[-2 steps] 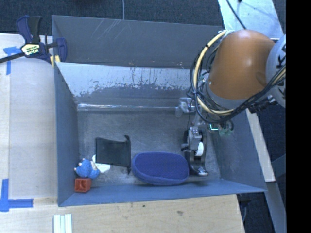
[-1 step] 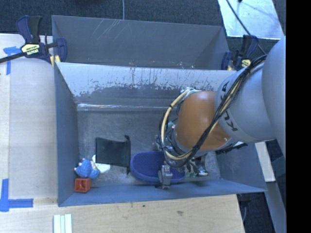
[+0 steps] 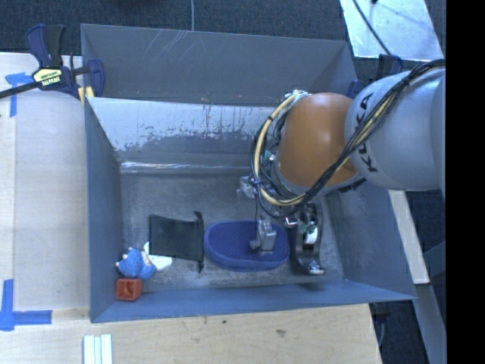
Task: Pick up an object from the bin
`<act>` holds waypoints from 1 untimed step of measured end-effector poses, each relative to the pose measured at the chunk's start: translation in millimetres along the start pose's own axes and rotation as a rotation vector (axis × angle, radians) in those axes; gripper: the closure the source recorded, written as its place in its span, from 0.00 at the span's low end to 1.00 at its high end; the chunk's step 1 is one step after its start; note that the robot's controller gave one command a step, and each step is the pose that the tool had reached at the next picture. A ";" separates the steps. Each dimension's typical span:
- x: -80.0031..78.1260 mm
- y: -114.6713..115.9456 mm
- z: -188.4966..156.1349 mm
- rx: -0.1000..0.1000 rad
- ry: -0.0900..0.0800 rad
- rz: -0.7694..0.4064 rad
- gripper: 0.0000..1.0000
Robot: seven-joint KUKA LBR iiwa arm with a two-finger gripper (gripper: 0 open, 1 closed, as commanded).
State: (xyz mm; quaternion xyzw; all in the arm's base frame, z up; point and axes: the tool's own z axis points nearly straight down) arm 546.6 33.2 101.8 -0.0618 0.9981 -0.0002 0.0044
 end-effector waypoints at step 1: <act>20.1 6.4 1.6 -0.002 0.008 -0.266 0.00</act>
Offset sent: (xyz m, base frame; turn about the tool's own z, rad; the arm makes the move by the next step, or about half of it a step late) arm -0.0211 0.0040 -0.0018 -0.2669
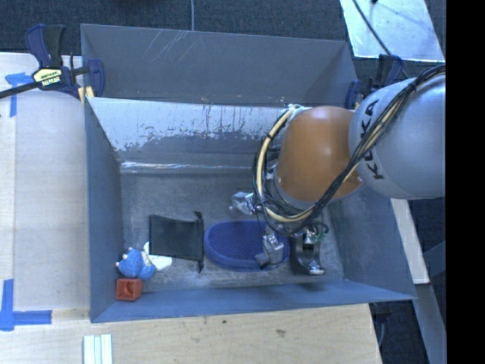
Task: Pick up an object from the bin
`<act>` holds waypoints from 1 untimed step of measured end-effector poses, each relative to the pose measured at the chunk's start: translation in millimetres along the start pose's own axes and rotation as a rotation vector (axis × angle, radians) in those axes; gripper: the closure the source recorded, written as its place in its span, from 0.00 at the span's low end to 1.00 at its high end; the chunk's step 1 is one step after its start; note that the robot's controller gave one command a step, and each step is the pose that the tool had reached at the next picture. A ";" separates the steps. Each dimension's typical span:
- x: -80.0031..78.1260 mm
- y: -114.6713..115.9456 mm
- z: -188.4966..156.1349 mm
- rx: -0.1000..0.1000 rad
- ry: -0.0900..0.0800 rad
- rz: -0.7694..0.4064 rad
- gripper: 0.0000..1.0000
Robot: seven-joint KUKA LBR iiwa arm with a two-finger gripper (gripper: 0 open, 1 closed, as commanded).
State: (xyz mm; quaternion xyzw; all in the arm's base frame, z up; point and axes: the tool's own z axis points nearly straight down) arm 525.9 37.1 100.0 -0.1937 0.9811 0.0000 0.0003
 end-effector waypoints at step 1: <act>-16.1 -9.3 29.2 -0.001 0.002 -0.304 0.00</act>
Offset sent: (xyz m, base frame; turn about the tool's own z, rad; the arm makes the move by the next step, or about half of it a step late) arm 0.0182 -0.0027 -0.0300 -0.3050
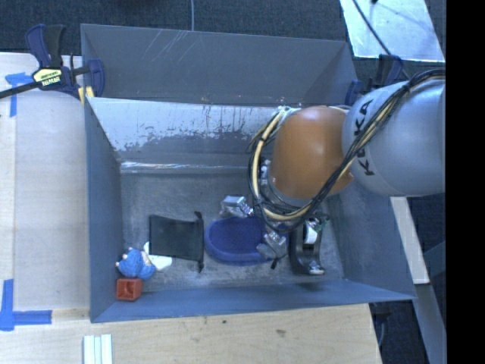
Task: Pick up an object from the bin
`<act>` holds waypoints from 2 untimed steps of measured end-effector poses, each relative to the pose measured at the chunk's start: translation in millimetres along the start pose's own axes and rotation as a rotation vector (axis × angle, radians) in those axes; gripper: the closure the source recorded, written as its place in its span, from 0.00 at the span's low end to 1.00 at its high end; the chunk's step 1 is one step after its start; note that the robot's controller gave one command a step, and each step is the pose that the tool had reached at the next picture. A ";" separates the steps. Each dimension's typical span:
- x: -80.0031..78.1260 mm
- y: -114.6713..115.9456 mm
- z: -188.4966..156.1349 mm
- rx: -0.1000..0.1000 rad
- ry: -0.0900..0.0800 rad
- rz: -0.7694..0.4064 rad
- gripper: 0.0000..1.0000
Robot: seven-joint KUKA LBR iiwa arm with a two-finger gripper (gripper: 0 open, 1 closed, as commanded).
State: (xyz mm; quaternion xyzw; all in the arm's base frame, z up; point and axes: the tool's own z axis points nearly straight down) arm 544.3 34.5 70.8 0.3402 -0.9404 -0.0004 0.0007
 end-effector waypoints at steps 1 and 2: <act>26.8 17.4 -0.9 0.005 -0.009 -0.380 0.00; 27.7 16.6 -2.4 0.004 -0.004 -0.377 1.00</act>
Offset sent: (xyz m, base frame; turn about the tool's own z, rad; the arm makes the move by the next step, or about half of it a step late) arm -0.0339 -0.0055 -0.0008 -0.3799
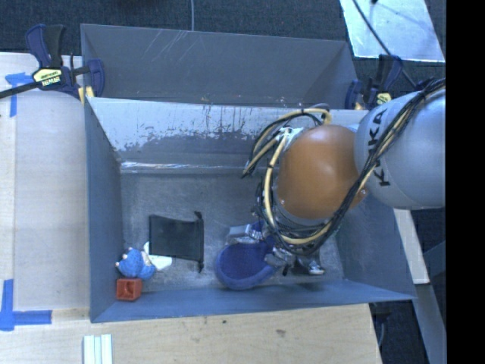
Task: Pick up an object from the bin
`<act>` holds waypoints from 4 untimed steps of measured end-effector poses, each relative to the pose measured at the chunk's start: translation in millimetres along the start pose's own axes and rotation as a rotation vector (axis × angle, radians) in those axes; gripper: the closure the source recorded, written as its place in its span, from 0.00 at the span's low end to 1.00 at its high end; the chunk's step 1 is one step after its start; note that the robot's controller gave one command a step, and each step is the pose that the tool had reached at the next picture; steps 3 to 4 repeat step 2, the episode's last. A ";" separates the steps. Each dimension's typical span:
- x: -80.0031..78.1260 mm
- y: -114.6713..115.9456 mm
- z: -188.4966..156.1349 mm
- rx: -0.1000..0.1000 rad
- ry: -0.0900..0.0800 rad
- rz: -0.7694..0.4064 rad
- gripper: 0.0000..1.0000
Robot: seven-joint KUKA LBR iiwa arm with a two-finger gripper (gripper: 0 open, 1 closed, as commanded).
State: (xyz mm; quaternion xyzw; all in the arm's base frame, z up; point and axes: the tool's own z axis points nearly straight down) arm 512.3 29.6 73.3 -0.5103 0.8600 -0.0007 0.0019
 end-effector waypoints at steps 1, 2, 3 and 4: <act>-1.9 -0.2 -31.3 -0.001 -0.001 0.002 1.00; -3.2 -1.7 -97.0 0.004 -0.003 0.004 1.00; -3.2 -1.7 -97.0 0.004 -0.003 0.004 1.00; -3.2 -1.7 -97.0 0.004 -0.003 0.004 1.00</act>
Offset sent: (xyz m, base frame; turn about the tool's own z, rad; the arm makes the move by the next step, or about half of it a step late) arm 0.0000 0.0000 0.0289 0.0000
